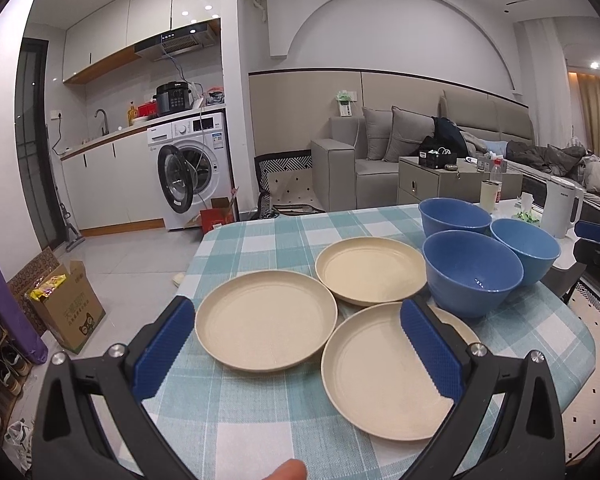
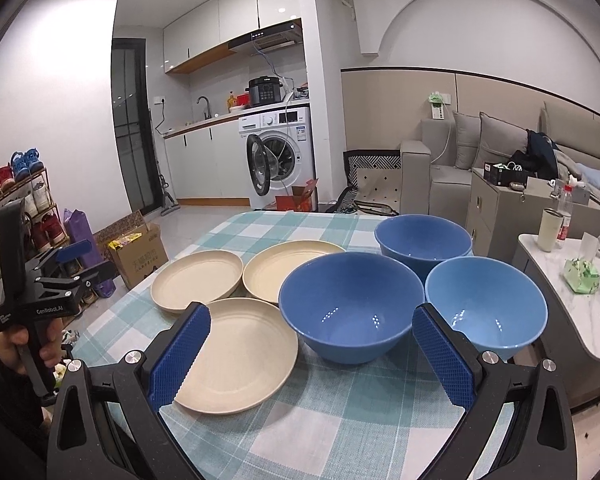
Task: Organize plates and bowls
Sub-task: 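Move the right gripper forward toward the rim of the nearest cream plate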
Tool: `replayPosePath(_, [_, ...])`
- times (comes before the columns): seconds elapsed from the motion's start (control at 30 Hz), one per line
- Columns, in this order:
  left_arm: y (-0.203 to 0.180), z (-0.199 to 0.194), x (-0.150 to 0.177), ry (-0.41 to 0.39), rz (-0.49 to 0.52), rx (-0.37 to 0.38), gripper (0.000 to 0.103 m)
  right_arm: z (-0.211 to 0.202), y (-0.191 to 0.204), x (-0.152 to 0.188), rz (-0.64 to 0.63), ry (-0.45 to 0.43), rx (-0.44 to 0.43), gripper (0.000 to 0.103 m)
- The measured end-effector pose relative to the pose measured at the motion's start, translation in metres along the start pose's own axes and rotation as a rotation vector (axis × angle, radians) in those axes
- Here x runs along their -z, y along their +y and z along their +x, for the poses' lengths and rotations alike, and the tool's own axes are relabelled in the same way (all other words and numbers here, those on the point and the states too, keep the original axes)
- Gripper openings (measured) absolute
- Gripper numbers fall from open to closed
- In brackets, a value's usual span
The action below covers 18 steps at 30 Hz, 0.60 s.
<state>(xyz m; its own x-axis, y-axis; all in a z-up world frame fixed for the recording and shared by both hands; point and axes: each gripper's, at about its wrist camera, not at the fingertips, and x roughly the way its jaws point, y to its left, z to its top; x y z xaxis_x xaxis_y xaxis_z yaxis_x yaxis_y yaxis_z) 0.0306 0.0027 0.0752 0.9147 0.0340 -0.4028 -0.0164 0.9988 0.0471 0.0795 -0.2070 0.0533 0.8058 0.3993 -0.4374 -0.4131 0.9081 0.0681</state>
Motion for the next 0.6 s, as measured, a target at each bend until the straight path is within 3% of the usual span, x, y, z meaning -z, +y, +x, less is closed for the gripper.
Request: replayPosePath(0.6, [0.005,0.039,-0.033,-0.011,-0.003,-0.026,0.103,0.043,0.004,-0.049,-0.047,0.074,-0.017,0.103])
